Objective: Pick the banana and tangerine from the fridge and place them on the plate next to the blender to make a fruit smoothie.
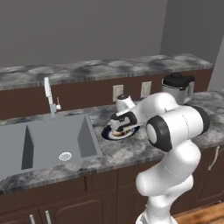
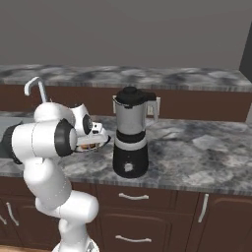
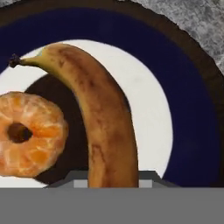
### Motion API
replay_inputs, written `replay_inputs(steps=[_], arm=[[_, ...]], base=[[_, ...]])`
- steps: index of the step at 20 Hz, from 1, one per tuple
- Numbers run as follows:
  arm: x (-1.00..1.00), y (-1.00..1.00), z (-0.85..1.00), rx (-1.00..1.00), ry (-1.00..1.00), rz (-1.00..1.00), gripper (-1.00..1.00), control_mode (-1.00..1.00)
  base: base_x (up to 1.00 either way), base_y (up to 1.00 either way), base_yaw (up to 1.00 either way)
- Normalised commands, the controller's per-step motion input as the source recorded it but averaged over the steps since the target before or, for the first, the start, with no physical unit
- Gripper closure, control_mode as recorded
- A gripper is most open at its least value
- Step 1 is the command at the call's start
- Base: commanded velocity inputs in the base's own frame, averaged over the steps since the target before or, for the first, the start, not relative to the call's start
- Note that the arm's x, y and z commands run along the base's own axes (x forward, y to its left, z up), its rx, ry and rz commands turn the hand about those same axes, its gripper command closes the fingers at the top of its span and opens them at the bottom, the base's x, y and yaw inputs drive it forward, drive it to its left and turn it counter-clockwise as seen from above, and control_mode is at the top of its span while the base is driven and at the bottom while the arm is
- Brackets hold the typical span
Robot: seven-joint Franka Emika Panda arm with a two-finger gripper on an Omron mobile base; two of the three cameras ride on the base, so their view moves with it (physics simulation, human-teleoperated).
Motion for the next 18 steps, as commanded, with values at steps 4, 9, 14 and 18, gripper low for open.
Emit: replay_inputs(steps=[4,9,14,18], arm=[[0.27,0.02,0.0,0.0,0.0,-0.08,-1.0,-1.0],[-0.32,-0.01,0.23,0.04,-0.02,-0.05,-1.0,-1.0],[-0.96,-0.04,0.74,0.04,-0.21,-0.03,-1.0,-1.0],[-1.0,-0.2,0.82,0.05,-0.4,0.0,-1.0,-1.0]], base=[[0.0,0.0,0.0],[0.0,0.0,0.0],[0.0,0.0,0.0],[0.0,0.0,0.0]])
